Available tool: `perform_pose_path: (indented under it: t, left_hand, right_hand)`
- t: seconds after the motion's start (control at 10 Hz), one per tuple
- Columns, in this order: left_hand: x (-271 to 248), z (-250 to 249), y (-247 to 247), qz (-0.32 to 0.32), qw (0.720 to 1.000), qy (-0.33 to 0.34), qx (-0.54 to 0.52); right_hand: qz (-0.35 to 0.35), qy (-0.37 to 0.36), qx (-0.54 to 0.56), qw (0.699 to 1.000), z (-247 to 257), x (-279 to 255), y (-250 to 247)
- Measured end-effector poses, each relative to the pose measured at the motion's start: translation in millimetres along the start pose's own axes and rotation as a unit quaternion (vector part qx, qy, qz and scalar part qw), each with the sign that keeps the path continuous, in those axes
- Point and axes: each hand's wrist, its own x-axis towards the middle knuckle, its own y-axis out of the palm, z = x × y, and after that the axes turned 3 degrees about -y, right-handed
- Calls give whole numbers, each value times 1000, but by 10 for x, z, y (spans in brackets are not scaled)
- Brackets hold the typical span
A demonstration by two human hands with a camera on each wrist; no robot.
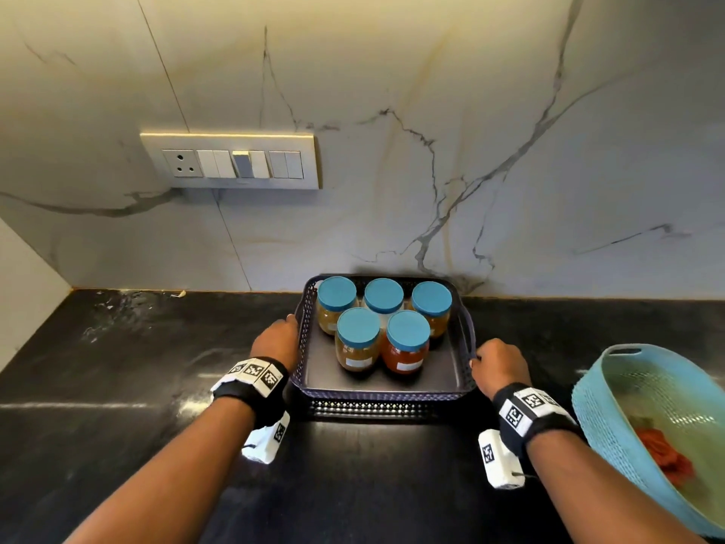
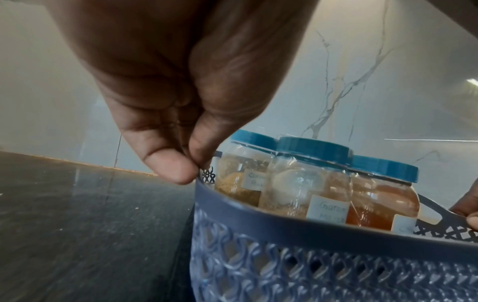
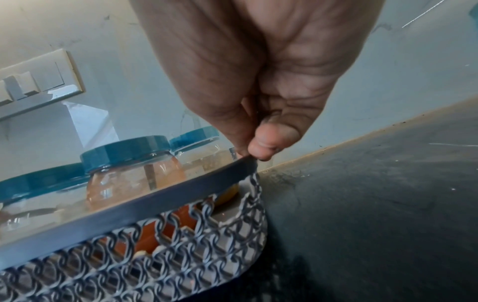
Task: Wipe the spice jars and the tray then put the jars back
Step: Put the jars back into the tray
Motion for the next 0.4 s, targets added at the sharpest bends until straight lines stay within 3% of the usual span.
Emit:
perform_pose_path:
  t: [0.3, 0.4]
  left_hand:
    - [82, 16, -8, 2, 1000, 0, -19]
    - [63, 54, 22, 22, 998, -35, -45]
  right_hand:
    - [-3, 1, 2, 1000, 47, 51, -43]
    - [-1, -3, 26, 1000, 28, 17, -73]
